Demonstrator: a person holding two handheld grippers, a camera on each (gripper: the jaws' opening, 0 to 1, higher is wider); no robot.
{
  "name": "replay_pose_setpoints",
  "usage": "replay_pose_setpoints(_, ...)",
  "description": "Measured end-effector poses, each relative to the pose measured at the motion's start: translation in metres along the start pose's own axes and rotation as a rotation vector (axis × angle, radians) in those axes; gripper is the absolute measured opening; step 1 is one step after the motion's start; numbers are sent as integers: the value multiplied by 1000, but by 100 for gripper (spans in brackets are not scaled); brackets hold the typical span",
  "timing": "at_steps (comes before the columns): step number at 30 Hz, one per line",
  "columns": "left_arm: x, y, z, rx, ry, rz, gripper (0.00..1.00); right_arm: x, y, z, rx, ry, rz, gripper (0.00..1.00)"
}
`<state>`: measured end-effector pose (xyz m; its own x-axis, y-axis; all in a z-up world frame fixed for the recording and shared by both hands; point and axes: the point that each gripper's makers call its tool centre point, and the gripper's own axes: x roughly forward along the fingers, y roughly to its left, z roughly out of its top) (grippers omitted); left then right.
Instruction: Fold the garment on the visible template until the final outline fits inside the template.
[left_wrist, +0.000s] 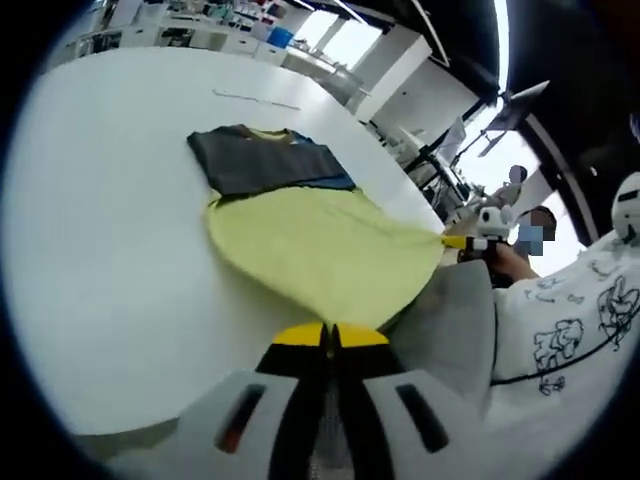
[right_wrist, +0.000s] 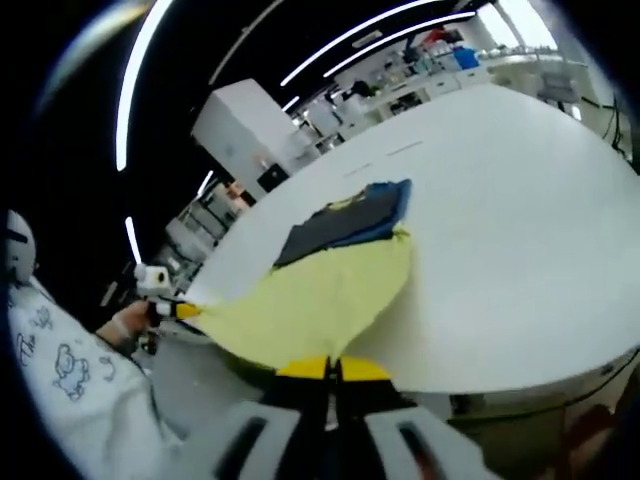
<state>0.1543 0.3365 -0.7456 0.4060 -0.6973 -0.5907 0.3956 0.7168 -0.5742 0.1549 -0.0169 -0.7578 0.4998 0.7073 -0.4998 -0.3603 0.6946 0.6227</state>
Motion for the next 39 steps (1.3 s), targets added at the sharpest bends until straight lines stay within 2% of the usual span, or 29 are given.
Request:
replay_pose_setpoints(4,1,-2,15,-21,-50,-21,0,2,3,13,29,-33,23,0)
replay_pose_setpoints(6,1,1,19,1,-52,-15,0,4,2,19,12,-27,20,0)
replay_pose_setpoints(7,2,5,22,38,-67,-10,0,6,0,20,8,-17,15,0)
replay_pose_setpoints(9,5,13,22,4,-66,-11,0,9,-4,27,5,-9,11,0)
replay_pose_setpoints(10,7,19,24,-49,-81,1,0,11,-5,30,7,-9,13,0)
replay_pose_setpoints(13,11,22,32,-44,-98,-8,0,19,-3,47,-3,-26,27,0)
replay_pose_setpoints(16,14,25,46,-24,-115,12,0,30,-6,69,-26,-40,29,0)
replay_pose_setpoints(20,13,31,68,-20,-179,6,0,46,-10,96,-73,-38,31,0)
replay_pose_setpoints(22,14,37,82,-30,-219,16,0,53,-12,107,-99,-33,31,0)
replay_pose_setpoints(25,22,47,93,-1,-241,26,0,64,-12,126,-119,-39,50,0)
replay_pose_setpoints(26,28,58,96,-37,-238,46,0,70,-15,131,-120,-37,52,0)
replay_pose_setpoints(29,35,61,106,-36,-265,39,0,79,-26,138,-147,-9,28,0)
replay_pose_setpoints(37,36,83,130,-31,-309,63,0,91,-26,159,-176,-19,37,0)
replay_pose_setpoints(39,36,86,137,-33,-320,65,0,94,-27,167,-177,-38,35,0)
